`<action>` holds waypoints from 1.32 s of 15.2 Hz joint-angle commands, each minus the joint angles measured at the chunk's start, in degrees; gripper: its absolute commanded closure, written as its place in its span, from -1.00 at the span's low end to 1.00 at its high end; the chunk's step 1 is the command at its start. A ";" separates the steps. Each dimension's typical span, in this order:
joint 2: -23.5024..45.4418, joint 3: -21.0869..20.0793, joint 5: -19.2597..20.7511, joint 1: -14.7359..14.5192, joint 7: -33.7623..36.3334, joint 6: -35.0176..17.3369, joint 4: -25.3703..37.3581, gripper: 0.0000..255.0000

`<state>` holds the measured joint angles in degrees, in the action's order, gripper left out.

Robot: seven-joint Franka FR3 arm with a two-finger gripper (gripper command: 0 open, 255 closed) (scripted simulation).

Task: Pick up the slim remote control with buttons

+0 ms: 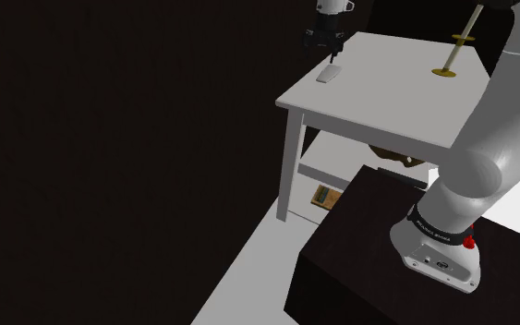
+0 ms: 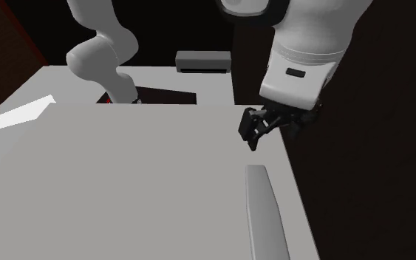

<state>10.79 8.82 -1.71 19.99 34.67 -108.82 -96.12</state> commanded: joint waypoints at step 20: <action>14.99 4.20 -4.39 6.16 5.75 -3.11 9.91 1.00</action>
<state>25.77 13.03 -6.09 26.15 40.44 -111.87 -86.18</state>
